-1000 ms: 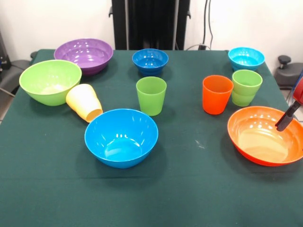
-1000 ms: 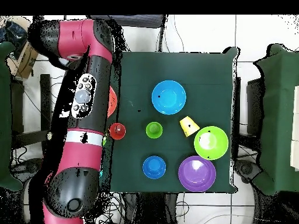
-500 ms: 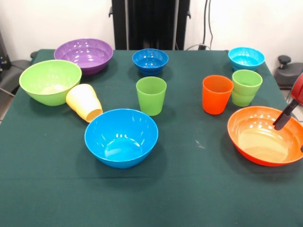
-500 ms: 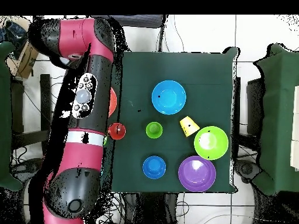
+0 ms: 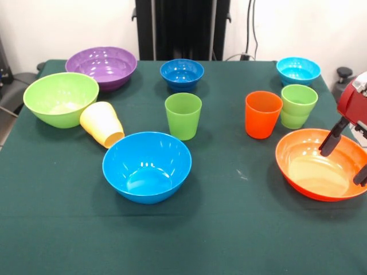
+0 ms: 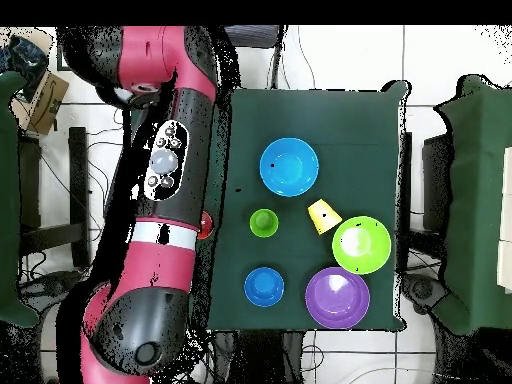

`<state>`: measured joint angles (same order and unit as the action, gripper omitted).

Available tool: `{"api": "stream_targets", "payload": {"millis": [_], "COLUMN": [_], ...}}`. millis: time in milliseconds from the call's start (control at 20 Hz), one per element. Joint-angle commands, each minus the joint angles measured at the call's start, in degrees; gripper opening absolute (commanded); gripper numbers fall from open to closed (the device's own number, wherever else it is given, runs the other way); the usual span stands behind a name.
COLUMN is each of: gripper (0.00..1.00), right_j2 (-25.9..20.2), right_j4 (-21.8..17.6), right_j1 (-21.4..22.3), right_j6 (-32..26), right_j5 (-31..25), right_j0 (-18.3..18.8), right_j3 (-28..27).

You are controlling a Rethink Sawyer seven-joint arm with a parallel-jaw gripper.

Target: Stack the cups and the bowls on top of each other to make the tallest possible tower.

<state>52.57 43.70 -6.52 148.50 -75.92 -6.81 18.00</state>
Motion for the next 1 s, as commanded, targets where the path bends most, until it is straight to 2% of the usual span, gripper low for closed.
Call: {"api": "stream_targets", "payload": {"millis": [50,750,1000], "gripper": [1.0,1.0,1.0], "right_j2": [-6.8,-5.1,-4.6], "right_j4": [-6.9,-3.1,-2.1], "right_j1": [0.8,-5.2,-7.1], "right_j6": [-13.0,-5.0,-4.3], "right_j5": [-0.9,3.0,4.6], "right_j0": [0.9,1.3,1.9], "right_j3": [5.3,-0.7,-2.7]}}
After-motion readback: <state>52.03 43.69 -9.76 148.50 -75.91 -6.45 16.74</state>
